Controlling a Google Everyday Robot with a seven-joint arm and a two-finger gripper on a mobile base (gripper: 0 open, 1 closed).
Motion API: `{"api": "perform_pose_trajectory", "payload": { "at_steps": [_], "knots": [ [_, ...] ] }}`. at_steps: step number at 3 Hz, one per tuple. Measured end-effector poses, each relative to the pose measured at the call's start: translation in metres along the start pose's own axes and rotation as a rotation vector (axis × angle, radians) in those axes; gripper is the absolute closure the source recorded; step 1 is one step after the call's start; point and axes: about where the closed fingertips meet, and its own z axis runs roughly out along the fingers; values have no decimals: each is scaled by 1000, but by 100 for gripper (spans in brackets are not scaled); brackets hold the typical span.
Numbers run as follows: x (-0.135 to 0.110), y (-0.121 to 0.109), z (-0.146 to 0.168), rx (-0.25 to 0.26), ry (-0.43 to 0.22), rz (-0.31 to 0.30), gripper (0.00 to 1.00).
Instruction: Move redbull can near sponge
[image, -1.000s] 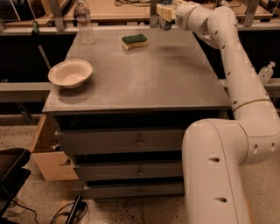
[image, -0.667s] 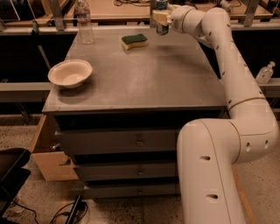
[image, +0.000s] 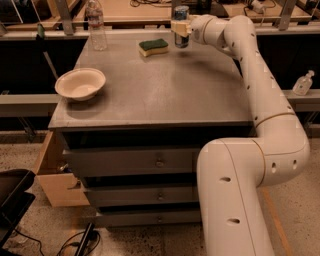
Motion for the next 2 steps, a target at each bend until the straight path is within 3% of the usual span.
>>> {"api": "perform_pose_trajectory", "payload": {
  "at_steps": [2],
  "knots": [
    [27,-12,6,32,8,60,100]
  ]
}}
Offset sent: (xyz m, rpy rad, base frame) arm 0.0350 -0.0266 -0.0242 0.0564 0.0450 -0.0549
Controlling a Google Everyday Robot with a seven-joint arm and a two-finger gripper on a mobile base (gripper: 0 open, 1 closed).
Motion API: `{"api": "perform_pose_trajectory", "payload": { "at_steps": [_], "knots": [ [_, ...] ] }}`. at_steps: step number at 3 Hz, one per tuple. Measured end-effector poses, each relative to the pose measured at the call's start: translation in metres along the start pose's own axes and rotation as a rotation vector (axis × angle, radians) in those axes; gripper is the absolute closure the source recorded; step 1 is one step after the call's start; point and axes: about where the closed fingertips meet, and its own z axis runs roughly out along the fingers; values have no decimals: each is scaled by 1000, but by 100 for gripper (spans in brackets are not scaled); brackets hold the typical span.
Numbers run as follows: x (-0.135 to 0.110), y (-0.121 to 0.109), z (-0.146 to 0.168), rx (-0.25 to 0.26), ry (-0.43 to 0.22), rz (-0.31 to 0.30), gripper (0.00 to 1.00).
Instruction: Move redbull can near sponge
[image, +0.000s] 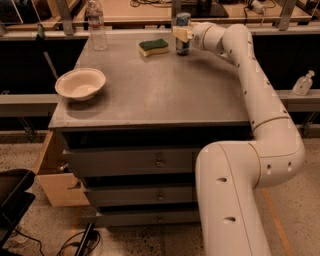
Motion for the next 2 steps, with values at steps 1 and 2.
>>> {"api": "perform_pose_trajectory", "payload": {
  "at_steps": [1,2],
  "knots": [
    [9,-11,1,32,5,16,100],
    [10,-8,3,27,6,17,82]
  ]
}}
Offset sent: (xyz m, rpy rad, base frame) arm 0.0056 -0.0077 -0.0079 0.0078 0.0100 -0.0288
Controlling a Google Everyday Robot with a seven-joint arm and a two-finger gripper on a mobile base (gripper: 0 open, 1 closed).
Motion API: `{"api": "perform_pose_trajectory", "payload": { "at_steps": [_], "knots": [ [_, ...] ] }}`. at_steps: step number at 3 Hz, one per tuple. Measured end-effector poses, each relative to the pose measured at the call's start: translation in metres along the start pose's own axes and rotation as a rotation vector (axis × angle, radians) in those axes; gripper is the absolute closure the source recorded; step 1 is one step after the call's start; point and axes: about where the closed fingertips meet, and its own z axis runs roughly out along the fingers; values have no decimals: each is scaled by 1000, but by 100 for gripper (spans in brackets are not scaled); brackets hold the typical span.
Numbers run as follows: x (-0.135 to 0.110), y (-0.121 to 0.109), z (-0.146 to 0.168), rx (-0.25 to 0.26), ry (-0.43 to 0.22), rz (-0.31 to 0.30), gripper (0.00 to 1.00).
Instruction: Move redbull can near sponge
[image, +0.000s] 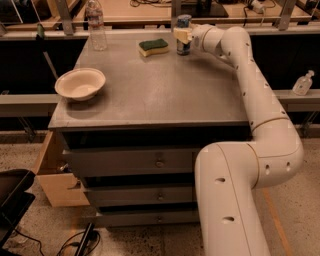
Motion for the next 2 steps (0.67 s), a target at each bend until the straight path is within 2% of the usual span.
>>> {"api": "perform_pose_trajectory", "payload": {
  "at_steps": [2],
  "knots": [
    [3,5,5,-7,3,2,36]
  ]
}}
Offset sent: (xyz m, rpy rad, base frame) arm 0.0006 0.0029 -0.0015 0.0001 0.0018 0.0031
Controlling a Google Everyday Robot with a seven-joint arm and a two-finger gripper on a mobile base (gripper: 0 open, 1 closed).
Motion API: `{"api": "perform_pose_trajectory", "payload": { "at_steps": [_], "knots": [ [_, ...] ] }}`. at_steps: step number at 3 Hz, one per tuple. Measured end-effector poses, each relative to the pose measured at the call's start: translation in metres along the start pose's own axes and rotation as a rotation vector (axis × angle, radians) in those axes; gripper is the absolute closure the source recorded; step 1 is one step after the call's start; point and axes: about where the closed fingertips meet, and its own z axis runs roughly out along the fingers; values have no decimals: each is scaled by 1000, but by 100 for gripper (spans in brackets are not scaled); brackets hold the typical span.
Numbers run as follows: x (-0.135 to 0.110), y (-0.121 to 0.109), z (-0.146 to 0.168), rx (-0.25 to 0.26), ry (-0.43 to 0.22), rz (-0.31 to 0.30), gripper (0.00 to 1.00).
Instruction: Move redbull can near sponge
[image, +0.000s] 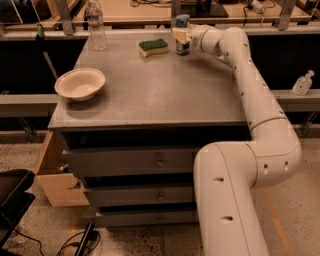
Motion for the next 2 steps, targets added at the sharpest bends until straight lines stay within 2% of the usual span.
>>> {"api": "perform_pose_trajectory", "payload": {
  "at_steps": [1,2],
  "knots": [
    [1,2,2,-3,2,1,12],
    [3,4,5,-6,3,2,0]
  ]
}}
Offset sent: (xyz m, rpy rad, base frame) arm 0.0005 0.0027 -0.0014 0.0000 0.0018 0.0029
